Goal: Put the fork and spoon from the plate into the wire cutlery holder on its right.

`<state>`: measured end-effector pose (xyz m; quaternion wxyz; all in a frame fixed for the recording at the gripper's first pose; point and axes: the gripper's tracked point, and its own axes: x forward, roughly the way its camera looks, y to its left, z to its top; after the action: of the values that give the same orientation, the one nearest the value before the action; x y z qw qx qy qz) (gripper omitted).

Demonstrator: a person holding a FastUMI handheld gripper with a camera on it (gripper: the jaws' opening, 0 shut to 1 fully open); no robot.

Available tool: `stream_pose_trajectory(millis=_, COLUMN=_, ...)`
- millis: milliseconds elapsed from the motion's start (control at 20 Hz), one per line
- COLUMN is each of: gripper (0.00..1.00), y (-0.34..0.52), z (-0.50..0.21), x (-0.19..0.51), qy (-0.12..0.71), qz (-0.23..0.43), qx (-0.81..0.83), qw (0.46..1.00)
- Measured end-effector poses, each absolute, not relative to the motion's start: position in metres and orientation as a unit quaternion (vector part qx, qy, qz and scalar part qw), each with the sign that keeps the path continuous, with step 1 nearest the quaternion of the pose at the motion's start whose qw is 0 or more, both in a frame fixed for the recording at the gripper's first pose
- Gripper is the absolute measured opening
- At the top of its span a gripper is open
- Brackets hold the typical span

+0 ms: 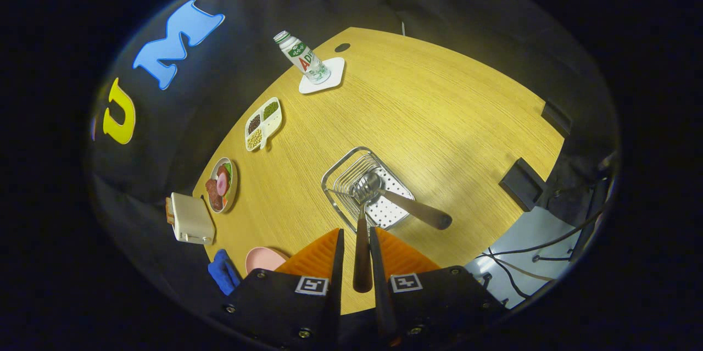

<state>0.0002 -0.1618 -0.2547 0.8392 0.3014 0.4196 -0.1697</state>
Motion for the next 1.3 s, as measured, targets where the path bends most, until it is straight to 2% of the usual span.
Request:
stream_pose_trajectory(millis=350, gripper=0.27, y=-0.168, z=-0.231, x=0.016, qy=0.379, qz=-0.169, qx=0.265, qw=0.87)
stream_pose_trajectory(millis=850, gripper=0.27, y=-0.179, z=-0.118, x=0.05, qy=0.187, qz=-0.181, qx=0.111, qw=0.959)
stream_pose_trajectory(millis=1300, gripper=0.27, y=-0.182, z=-0.021, x=0.036, qy=0.043, qz=-0.207, qx=-0.007, qw=0.977)
